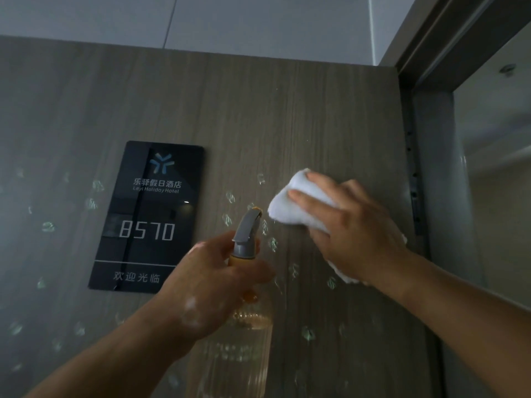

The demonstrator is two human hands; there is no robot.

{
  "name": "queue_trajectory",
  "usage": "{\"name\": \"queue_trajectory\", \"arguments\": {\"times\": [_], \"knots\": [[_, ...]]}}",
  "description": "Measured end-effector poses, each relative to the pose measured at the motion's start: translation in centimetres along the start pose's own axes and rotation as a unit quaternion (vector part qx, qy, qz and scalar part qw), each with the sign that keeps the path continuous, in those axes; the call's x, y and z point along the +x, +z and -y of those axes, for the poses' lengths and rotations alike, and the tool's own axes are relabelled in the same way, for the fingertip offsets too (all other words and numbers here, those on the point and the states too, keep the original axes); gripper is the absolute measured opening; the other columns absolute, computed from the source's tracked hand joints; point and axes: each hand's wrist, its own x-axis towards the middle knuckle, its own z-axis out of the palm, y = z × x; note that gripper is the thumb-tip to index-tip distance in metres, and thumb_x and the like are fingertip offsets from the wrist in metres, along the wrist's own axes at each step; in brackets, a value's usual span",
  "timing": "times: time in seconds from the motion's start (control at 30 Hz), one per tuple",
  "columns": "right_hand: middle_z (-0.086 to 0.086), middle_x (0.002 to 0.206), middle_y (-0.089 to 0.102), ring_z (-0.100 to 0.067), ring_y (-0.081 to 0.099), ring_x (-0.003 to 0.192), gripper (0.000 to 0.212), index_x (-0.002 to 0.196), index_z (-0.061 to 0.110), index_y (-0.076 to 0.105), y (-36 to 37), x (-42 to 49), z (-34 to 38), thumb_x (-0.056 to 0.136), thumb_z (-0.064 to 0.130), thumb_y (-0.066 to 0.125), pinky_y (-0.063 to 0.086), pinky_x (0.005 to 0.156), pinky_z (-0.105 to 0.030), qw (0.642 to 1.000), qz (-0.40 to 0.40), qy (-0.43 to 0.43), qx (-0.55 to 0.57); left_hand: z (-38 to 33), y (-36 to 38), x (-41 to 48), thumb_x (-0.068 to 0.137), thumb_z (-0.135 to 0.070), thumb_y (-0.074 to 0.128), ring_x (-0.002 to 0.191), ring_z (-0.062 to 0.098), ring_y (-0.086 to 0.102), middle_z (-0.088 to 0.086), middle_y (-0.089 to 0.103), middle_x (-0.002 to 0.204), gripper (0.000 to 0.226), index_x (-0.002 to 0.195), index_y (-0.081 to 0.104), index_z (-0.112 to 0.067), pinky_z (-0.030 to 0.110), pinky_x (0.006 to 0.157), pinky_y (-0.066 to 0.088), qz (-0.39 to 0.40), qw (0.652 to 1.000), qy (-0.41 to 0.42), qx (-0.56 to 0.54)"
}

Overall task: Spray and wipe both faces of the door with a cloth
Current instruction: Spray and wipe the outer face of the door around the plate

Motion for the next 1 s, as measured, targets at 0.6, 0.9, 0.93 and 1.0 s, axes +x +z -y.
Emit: {"name": "queue_trajectory", "arguments": {"times": [0.6, 0.9, 0.93, 1.0], "knots": [[0.004, 0.156, 0.046, -0.035, 0.052, 0.104, 0.057, 0.145, 0.036, 0.057, 1.0, 3.7, -0.5, 0.091, 0.019, 0.065, 0.053, 0.086, -0.048, 0.998, -0.048, 0.033, 0.009, -0.1, -0.4, -0.1, 0.081, -0.024, 0.077, 0.076, 0.02, 0.076, 0.0, 0.077, 0.083, 0.015, 0.095, 0.072, -0.027, 0.027, 0.066, 0.061, 0.001, 1.0, -0.012, 0.0], [0.002, 0.159, 0.042, -0.032, 0.051, 0.104, 0.061, 0.146, 0.036, 0.055, 1.1, 0.9, 2.1, 0.088, 0.018, 0.067, 0.054, 0.084, -0.048, 0.999, -0.016, -0.011, 0.033, 0.0, -1.0, 0.1, 0.081, -0.026, 0.077, 0.072, 0.015, 0.074, -0.005, 0.077, 0.08, 0.015, 0.095, 0.072, -0.027, 0.03, 0.068, 0.059, -0.006, 1.0, -0.01, -0.006], [0.003, 0.16, 0.04, -0.029, 0.051, 0.106, 0.061, 0.147, 0.037, 0.053, 0.9, -0.6, 2.8, 0.089, 0.021, 0.066, 0.055, 0.083, -0.047, 0.999, 0.0, -0.032, 0.036, 0.0, -1.1, 0.0, 0.083, -0.025, 0.077, 0.07, 0.012, 0.074, -0.008, 0.077, 0.077, 0.012, 0.094, 0.072, -0.027, 0.029, 0.066, 0.058, -0.003, 1.0, -0.007, -0.01], [0.005, 0.16, 0.04, -0.027, 0.052, 0.108, 0.059, 0.148, 0.037, 0.051, 0.8, -1.5, 2.9, 0.092, 0.025, 0.063, 0.055, 0.083, -0.047, 0.999, 0.0, -0.034, 0.039, -0.1, -1.2, -0.2, 0.084, -0.025, 0.076, 0.069, 0.01, 0.073, -0.011, 0.076, 0.076, 0.01, 0.092, 0.072, -0.028, 0.027, 0.065, 0.056, 0.001, 1.0, -0.003, -0.015]]}}
